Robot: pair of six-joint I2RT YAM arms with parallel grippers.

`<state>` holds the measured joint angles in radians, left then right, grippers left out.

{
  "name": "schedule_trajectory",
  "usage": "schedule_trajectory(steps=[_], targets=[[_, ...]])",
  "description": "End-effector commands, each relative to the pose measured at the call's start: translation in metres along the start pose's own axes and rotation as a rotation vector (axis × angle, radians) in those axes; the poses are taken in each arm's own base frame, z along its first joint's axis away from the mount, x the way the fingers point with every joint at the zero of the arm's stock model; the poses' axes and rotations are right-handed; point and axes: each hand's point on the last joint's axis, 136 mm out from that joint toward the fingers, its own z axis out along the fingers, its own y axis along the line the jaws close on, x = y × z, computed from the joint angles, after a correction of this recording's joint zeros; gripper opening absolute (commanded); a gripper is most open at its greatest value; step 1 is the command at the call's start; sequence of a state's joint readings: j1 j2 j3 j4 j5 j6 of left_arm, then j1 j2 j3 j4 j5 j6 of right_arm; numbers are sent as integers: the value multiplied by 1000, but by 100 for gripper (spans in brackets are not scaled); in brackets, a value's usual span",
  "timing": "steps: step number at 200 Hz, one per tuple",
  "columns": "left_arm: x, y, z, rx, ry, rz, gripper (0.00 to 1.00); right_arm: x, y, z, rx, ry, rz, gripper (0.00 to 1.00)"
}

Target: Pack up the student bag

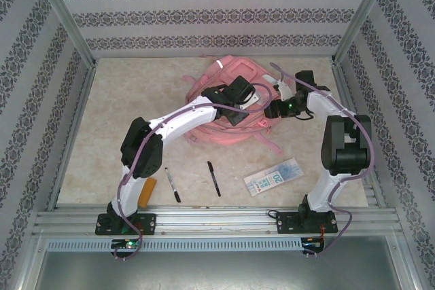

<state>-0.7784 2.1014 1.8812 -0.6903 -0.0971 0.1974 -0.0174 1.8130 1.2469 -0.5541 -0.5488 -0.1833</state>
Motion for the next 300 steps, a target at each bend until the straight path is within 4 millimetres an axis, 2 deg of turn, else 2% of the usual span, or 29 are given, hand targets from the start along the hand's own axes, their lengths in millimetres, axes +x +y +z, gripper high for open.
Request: schedule_trajectory(steps=[1, 26, 60, 91, 125, 151, 201, 231, 254, 271, 300], targets=[[-26, 6, -33, 9, -96, 41, 0, 0, 3, 4, -52, 2, -56, 59], [-27, 0, -35, 44, -116, 64, 0, 5, 17, 9, -145, -16, -133, 59], [-29, -2, -43, 58, -133, 92, 0, 11, 23, 16, -207, 0, -161, 59], [-30, 0, -46, 49, -145, 149, 0, 7, 34, 9, -261, -24, -190, 56], [-32, -3, -47, 74, -161, 200, 0, 20, 40, 4, -268, -8, -225, 56], [-35, 8, -55, 48, -176, 187, 0, 23, 50, -2, -322, 15, -243, 54], [-33, 16, -58, 51, -189, 198, 0, 21, 54, -3, -307, 14, -276, 43], [-35, 14, -60, 70, -214, 195, 0, 17, 48, 4, -244, 7, -290, 31], [-35, 11, -61, 80, -236, 183, 0, 16, 35, 10, -112, 39, -307, 32], [-34, 10, -61, 80, -248, 181, 0, 15, 36, 13, -74, 24, -332, 31], [-33, 11, -58, 70, -245, 180, 0, 5, 44, 6, -53, -24, -355, 15]])
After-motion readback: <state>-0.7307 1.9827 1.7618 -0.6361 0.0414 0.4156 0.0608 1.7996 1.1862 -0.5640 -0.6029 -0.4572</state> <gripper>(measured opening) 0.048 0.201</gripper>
